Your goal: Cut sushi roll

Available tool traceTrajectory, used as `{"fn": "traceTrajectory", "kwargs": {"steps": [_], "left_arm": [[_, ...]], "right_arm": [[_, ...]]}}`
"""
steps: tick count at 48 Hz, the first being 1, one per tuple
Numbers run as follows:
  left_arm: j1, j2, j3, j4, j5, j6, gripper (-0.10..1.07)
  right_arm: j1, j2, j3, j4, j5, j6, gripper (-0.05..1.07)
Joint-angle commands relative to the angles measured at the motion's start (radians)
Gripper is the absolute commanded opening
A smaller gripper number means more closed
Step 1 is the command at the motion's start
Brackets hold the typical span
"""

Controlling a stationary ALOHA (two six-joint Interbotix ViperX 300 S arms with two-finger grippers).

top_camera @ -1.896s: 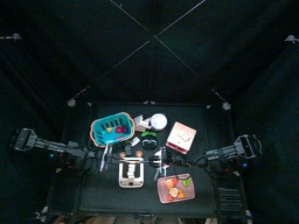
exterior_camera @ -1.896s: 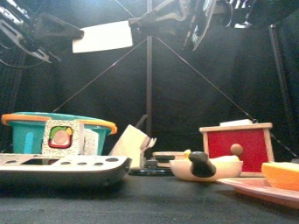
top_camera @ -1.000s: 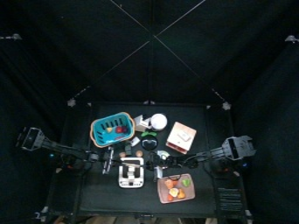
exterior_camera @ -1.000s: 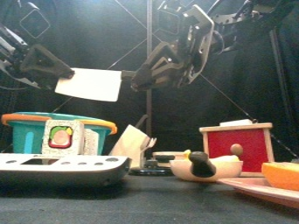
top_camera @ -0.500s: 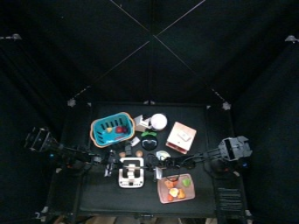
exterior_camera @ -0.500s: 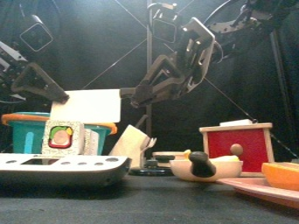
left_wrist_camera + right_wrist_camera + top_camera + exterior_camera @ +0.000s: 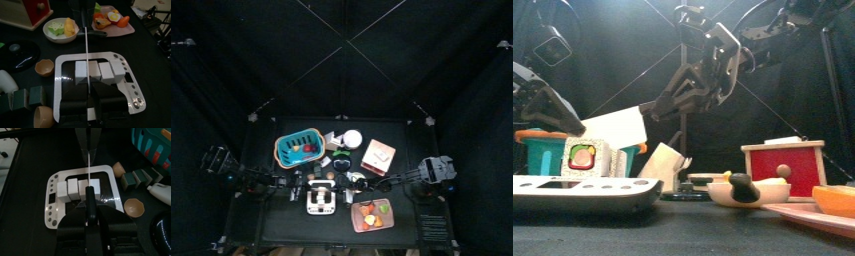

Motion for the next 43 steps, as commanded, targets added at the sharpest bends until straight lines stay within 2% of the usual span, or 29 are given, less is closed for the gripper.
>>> {"fn": "traceTrajectory", "kwargs": {"steps": [1, 23, 43], "left_arm": [[-0.002, -0.005, -0.031, -0.003, -0.032, 0.005, 0.38], [-0.003, 0.002, -0.035, -0.005, -0.017, 0.005, 0.38], [-0.003, 0.087, -0.054, -0.017, -0.017, 0.006, 0.38]], "right_arm": [[-0.018, -0.015, -0.052, -0.003, -0.012, -0.003, 0.43], [-0.018, 0.018, -0.035, 0.017, 0.008, 0.000, 0.43], [-0.018, 0.046, -0.044, 0.023, 0.006, 0.000, 0.43]]}}
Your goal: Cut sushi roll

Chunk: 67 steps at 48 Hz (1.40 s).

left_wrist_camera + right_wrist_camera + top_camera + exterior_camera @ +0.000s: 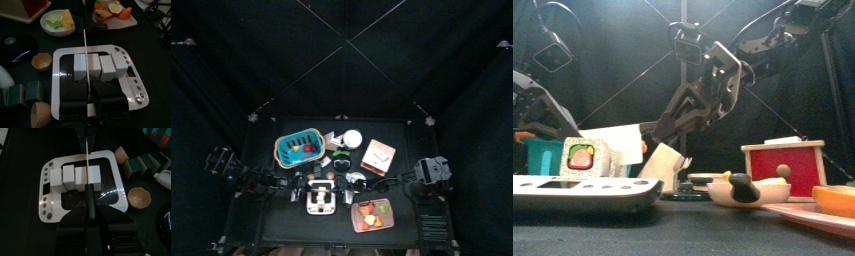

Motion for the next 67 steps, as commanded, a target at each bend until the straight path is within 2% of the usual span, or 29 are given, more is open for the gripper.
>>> {"fn": "traceTrajectory", "kwargs": {"steps": [1, 27, 44, 55, 67], "left_arm": [[0.005, 0.014, -0.051, -0.008, -0.015, 0.005, 0.38], [0.011, 0.023, -0.057, -0.012, -0.014, 0.009, 0.38], [0.067, 0.023, -0.066, -0.008, -0.015, 0.054, 0.38], [0.091, 0.009, -0.074, -0.008, -0.014, 0.083, 0.38], [0.083, -0.034, -0.081, 0.003, -0.014, 0.084, 0.39]], "right_arm": [[-0.017, -0.015, -0.043, 0.003, -0.012, 0.000, 0.43], [-0.020, 0.020, -0.046, 0.015, -0.011, 0.000, 0.43], [-0.064, 0.015, -0.049, 0.008, -0.011, -0.003, 0.43], [-0.072, 0.014, -0.061, -0.005, -0.009, -0.003, 0.43], [-0.071, -0.002, -0.084, -0.011, 0.014, -0.003, 0.43]]}}
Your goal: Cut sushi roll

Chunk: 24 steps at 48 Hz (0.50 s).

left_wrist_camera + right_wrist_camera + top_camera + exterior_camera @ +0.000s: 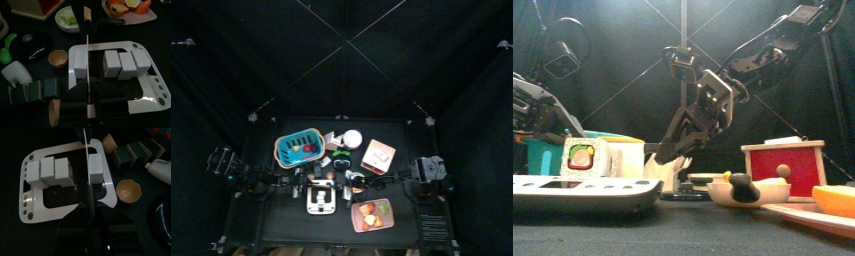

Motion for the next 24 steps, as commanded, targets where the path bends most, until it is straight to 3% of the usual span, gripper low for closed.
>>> {"fn": "traceTrajectory", "kwargs": {"steps": [1, 15, 24], "left_arm": [[0.003, -0.041, -0.075, 0.014, -0.017, 0.005, 0.39], [0.003, -0.160, -0.075, 0.072, -0.002, 0.005, 0.39], [-0.009, -0.181, -0.072, 0.072, 0.023, 0.003, 0.39]], "right_arm": [[-0.018, -0.052, -0.072, -0.006, -0.002, -0.003, 0.43], [-0.015, -0.118, -0.103, -0.074, 0.028, -0.003, 0.43], [-0.014, -0.149, -0.104, -0.095, 0.029, -0.003, 0.43]]}}
